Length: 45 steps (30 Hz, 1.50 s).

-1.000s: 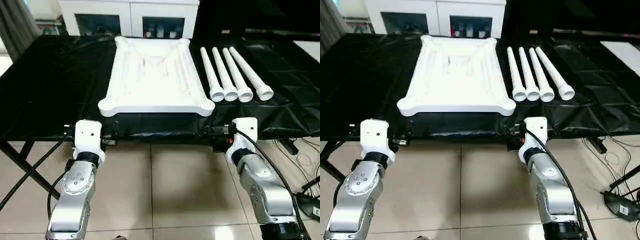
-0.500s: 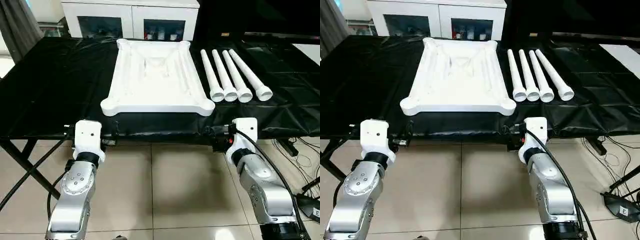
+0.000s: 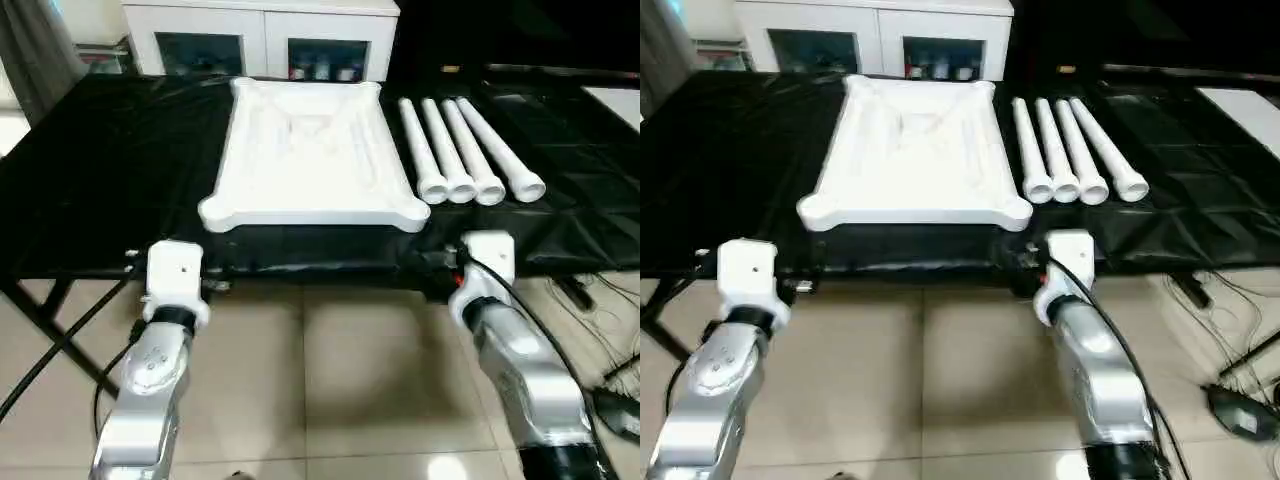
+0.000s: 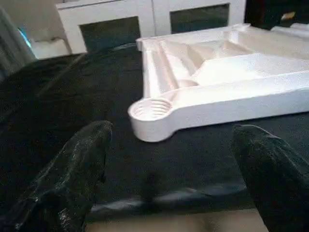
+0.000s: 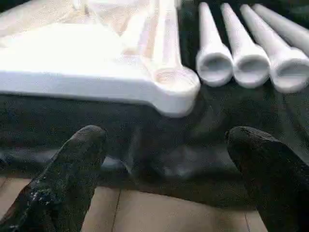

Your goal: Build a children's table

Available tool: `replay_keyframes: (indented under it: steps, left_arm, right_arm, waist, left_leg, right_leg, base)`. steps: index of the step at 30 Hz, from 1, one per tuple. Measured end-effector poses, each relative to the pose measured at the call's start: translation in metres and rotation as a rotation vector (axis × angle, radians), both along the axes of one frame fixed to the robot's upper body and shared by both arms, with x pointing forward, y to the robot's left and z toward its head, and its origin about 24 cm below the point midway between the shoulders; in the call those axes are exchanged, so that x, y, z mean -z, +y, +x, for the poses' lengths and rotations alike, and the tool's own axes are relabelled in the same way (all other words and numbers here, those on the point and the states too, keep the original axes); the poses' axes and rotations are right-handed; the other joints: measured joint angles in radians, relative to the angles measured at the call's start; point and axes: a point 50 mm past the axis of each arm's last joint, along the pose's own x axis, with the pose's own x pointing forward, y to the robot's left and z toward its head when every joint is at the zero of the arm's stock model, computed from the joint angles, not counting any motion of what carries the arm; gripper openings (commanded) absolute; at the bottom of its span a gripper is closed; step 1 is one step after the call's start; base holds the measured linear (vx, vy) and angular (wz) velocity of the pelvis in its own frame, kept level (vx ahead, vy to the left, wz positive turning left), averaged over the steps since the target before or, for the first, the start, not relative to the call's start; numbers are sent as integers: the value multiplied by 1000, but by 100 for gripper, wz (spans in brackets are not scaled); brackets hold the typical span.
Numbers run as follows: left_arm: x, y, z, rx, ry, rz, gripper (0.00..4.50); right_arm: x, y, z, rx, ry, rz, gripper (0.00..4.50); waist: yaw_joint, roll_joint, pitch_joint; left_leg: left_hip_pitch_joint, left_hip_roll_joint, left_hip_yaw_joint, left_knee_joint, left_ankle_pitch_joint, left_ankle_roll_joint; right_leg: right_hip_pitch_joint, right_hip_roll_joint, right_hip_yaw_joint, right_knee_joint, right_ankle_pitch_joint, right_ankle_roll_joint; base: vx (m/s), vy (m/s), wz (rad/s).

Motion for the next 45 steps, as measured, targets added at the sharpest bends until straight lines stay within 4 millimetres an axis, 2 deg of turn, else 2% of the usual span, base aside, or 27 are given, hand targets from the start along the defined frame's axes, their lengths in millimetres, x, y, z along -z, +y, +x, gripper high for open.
replay_keyframes:
  steps: [2,3,5,9,12,15,19,22,23,25,27,28,31,33,36,41,43,45]
  left_arm:
    - [0,-5,4,21,1,-33,445]
    - [-1,-5,6,22,-2,-33,445]
    - [0,-2,8,16,3,-23,445]
    - [2,-1,8,22,19,-26,448]
    - [-2,-4,11,23,6,-38,448]
    - [-15,-6,20,16,-47,-31,448]
    - [-14,-1,20,-29,-44,-6,448]
    - [-11,7,22,-76,-32,-12,448]
    - [-12,10,23,-91,-30,-12,448]
    - [-13,11,25,-94,-30,-18,448]
    - [-13,3,25,-69,-29,-28,448]
    - [-13,-1,25,-52,-27,-25,448]
    - [-13,1,25,-54,-26,7,448]
    - [-12,2,25,-59,-16,17,448]
    - [-12,2,25,-60,-9,22,448]
    - [-14,3,25,-56,-16,36,448]
    - [-16,3,25,-50,-26,35,448]
    - [-17,3,25,-48,-30,30,448]
  right_arm:
    - [-18,9,9,-25,-70,-46,431]
    - [-20,11,10,-29,-79,-46,431]
    - [-17,12,8,-34,-73,-32,431]
    - [0,11,5,-22,-11,-39,441]
    - [-5,15,10,-19,-29,-28,441]
    - [-12,17,15,-18,-65,-54,441]
    - [-10,16,16,1,-79,-85,441]
    - [-9,18,17,9,-88,-90,441]
    - [-10,21,17,8,-93,-91,441]
    - [-12,20,18,9,-106,-92,441]
    - [-13,14,19,24,-108,-100,441]
    - [-13,12,19,30,-108,-100,441]
    - [-14,13,19,25,-114,-85,441]
    - [-13,17,19,12,-111,-64,441]
    - [-12,21,19,-3,-110,-44,441]
    - [-15,24,21,-14,-121,-34,441]
    - [-15,27,21,-20,-124,-20,441]
    - [-15,30,20,-28,-123,-16,441]
  waist:
    - [-3,0,-1]
    - [-1,-2,-2]
    - [3,-4,-3]
    - [-2,-7,-1]
    - [-2,-6,-1]
    - [-2,-6,-2]
    - [-5,-3,-1]
    - [-14,2,1]
    - [-19,0,0]
    - [-25,-2,-1]
    - [-8,-4,1]
    - [-1,-3,1]
    - [3,-2,0]
    - [5,-1,0]
    - [11,-2,0]
    - [26,-3,0]
    - [27,-2,0]
    - [26,-1,2]
  left_leg:
    - [0,-1,1,0,0,0]
    - [0,0,0,0,0,0]
    - [0,-1,0,0,0,0]
    - [-1,-1,1,1,0,0]
    - [-1,-1,1,1,0,0]
    - [0,-1,1,1,0,0]
    - [0,0,0,1,1,-1]
    - [0,16,-14,2,4,-6]
    - [-1,23,-19,2,7,-11]
    - [-2,31,-15,4,10,-17]
    - [-4,29,-18,-2,2,-4]
    - [-3,31,-24,-5,3,-5]
    - [1,33,-32,-13,17,-29]
    - [3,32,-32,-11,20,-35]
    - [-2,31,-30,-3,19,-33]
    - [-1,26,-23,-2,16,-27]
    - [3,25,-22,-3,16,-26]
    - [16,24,-21,-11,15,-26]
  right_leg:
    - [0,0,1,-1,1,0]
    - [1,0,0,-1,1,1]
    - [1,0,0,-2,1,1]
    - [1,-1,1,-3,1,2]
    - [1,-1,1,-2,1,2]
    - [1,-1,1,0,1,1]
    - [1,1,0,-1,1,2]
    - [5,17,-8,-3,1,-13]
    - [5,20,-17,3,-1,-18]
    - [1,23,-30,15,-10,-33]
    - [0,28,-32,17,-11,-40]
    - [0,30,-32,17,-14,-35]
    - [-1,34,-36,17,-14,-35]
    - [-1,32,-34,16,-12,-33]
    - [-1,29,-30,12,-6,-33]
    - [0,22,-27,8,-2,-29]
    - [3,21,-27,7,-4,-25]
    - [15,21,-27,-1,-6,-21]
  base:
    - [0,0,0]
    - [0,0,0]
    - [0,0,0]
    - [0,0,0]
    - [0,0,0]
    - [0,0,0]
    - [0,0,0]
    - [0,-30,1]
    - [-1,-89,3]
    - [-7,-121,6]
    - [-12,-117,2]
    - [-23,-81,-11]
    - [-8,-27,-4]
    - [0,0,0]
    - [3,19,-1]
    - [0,0,0]
    - [0,0,0]
    - [0,0,0]
